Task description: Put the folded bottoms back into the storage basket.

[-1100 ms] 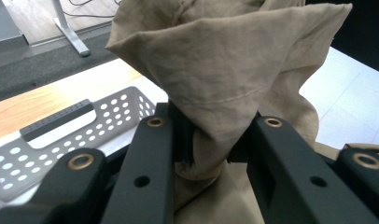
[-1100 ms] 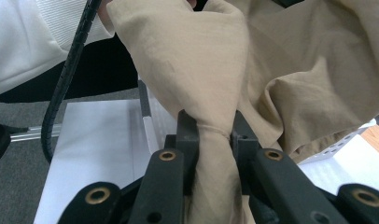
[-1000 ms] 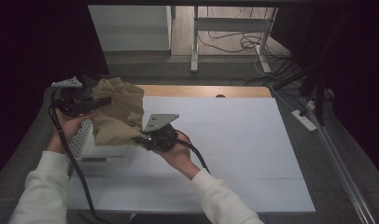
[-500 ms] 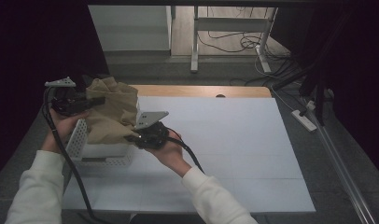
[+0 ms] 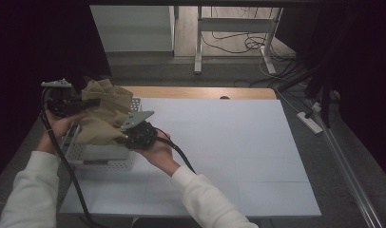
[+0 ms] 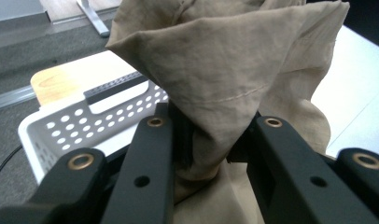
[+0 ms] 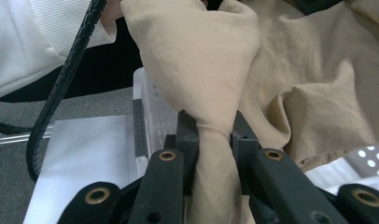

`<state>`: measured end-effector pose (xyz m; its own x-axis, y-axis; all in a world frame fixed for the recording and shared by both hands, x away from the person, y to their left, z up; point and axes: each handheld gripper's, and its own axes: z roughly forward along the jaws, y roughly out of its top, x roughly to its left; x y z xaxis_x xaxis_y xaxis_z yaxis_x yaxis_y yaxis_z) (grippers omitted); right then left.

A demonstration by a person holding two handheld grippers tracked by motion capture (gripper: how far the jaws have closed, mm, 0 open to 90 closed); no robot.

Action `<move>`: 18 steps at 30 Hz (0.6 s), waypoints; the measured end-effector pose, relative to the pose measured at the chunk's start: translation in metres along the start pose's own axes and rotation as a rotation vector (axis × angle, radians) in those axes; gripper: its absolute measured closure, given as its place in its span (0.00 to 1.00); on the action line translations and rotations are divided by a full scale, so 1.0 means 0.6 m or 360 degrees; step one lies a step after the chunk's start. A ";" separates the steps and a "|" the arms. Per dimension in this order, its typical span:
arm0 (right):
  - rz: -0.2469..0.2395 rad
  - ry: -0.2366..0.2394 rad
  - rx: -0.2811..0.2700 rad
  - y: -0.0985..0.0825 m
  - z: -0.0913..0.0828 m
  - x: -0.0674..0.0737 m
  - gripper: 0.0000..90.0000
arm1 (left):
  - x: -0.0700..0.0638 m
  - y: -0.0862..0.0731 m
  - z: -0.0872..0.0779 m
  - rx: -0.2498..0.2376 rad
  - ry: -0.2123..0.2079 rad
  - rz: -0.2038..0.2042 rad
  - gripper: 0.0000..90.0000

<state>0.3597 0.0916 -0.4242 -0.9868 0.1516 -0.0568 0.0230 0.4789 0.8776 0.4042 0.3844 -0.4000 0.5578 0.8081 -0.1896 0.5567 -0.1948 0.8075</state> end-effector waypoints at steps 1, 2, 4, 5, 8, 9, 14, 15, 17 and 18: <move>-0.0001 0.0000 0.0002 0.001 0.004 0.000 0.86 | 0.003 -0.001 0.001 0.0011 0.0005 -0.0005 0.84; 0.0000 0.0006 0.0008 0.001 0.007 -0.001 0.86 | 0.005 -0.002 0.002 0.0019 0.0008 -0.0007 0.84; 0.0006 0.0008 0.0015 0.001 0.013 -0.002 0.86 | 0.009 -0.004 0.004 0.0035 0.0015 -0.0009 0.84; 0.0013 0.0009 0.0015 0.000 0.016 -0.002 0.86 | 0.010 -0.006 0.006 0.0040 0.0017 -0.0013 0.84; 0.0019 0.0019 0.0032 -0.002 0.023 -0.003 0.86 | 0.014 -0.008 0.009 0.0059 0.0023 -0.0017 0.84; 0.0020 0.0019 0.0037 -0.002 0.025 -0.004 0.86 | 0.015 -0.009 0.011 0.0066 0.0028 -0.0019 0.84; 0.0035 0.0022 0.0043 -0.006 0.033 -0.008 0.86 | 0.019 -0.013 0.022 0.0099 0.0037 -0.0029 0.84; 0.0034 0.0022 0.0047 -0.007 0.034 -0.009 0.86 | 0.021 -0.014 0.024 0.0107 0.0037 -0.0030 0.84; 0.0041 0.0024 0.0056 -0.009 0.038 -0.010 0.86 | 0.024 -0.017 0.030 0.0122 0.0036 -0.0042 0.84; 0.0045 0.0027 0.0060 -0.011 0.040 -0.011 0.86 | 0.026 -0.018 0.033 0.0132 0.0039 -0.0043 0.84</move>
<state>0.3700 0.1083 -0.4409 -0.9882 0.1512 -0.0240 0.0566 0.5068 0.8602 0.4189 0.3879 -0.4227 0.5269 0.8270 -0.1962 0.6210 -0.2170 0.7532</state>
